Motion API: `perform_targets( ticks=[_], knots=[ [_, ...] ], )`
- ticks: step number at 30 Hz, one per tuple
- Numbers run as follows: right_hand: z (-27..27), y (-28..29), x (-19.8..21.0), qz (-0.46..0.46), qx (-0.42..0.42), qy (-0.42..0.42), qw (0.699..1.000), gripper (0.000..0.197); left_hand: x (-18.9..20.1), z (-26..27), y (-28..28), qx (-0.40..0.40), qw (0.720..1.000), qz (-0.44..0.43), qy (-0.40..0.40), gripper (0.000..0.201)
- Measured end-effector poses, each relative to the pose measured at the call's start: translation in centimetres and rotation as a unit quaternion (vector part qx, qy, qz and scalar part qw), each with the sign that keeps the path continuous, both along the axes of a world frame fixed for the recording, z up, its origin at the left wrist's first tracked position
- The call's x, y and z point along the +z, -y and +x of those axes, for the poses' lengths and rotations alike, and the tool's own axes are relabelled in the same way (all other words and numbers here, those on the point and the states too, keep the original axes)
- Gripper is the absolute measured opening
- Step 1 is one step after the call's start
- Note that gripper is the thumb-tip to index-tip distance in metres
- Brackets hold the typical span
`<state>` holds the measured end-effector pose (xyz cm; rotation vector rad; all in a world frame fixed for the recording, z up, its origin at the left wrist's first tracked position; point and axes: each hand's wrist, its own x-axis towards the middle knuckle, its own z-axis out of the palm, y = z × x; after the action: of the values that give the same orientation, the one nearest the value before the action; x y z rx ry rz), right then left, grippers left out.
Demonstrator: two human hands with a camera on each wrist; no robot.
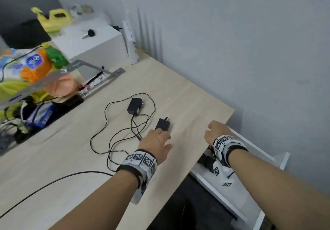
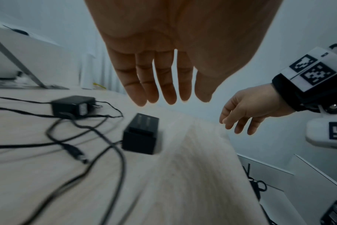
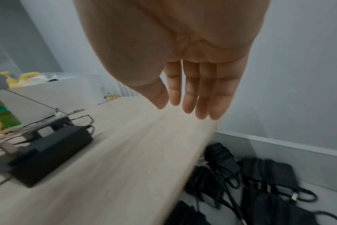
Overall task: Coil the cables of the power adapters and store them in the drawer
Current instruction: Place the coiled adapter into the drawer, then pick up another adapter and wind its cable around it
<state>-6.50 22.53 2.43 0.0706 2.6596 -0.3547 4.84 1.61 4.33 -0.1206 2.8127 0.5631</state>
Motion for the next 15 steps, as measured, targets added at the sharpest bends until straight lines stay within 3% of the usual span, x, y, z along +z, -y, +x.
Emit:
perform_targets(
  ticks=[6,15],
  knots=[
    [1.1,7.1,3.2,-0.027,0.045,-0.035,0.998,0.035,0.5,3.5,5.7,0.048,0.999,0.007,-0.006,0.031],
    [3.7,16.7,4.1,-0.045,0.129,-0.067,0.988,0.032,0.0,6.7,13.0,0.093,0.995,-0.012,0.016,0.037]
  ],
)
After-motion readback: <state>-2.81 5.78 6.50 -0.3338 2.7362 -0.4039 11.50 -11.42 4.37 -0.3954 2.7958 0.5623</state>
